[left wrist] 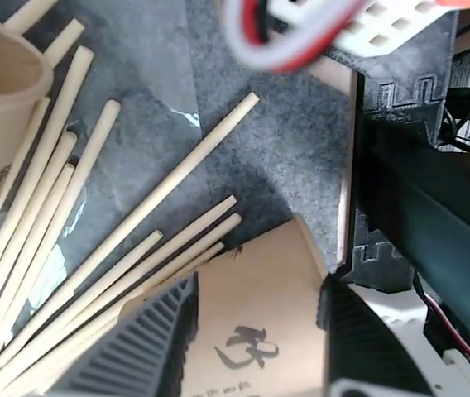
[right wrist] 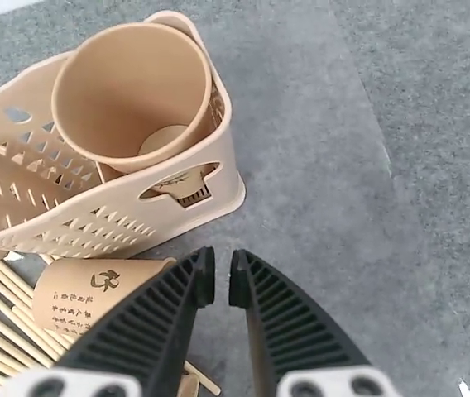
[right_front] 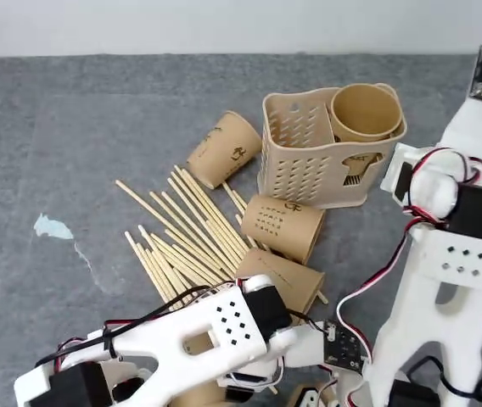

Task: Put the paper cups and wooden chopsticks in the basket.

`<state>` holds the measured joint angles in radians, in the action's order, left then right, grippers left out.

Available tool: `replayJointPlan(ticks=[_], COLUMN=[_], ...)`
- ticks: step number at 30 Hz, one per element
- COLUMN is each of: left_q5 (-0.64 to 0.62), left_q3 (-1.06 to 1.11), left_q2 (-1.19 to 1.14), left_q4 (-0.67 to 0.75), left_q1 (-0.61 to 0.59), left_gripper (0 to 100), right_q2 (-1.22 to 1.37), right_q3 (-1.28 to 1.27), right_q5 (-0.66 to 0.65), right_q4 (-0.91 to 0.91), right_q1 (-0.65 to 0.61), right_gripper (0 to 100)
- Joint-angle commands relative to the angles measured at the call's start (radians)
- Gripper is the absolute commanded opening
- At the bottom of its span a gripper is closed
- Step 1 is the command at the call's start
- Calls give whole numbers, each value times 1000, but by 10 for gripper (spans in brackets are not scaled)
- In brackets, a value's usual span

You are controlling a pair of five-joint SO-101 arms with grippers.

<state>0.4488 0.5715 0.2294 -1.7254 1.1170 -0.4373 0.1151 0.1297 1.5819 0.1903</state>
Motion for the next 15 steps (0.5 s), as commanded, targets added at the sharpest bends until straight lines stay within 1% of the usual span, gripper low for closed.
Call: replayJointPlan(ticks=[1,6,8,10,15], left_q5=[41,48,48,48,48], left_q3=[64,88,90,90,82], left_q2=[-14,-14,-15,-15,-15], left_q4=[-25,-15,-5,-2,2], left_q1=[64,58,25,-34,-230], left_gripper=[230,229,228,228,228], right_q2=[-15,-15,-15,-15,-21], right_q3=[9,9,9,9,9], right_q5=[2,2,2,2,2], right_q4=[-19,-18,-18,-19,-22], right_q1=[-2,-2,-2,-2,-1], right_gripper=[47,47,47,47,47])
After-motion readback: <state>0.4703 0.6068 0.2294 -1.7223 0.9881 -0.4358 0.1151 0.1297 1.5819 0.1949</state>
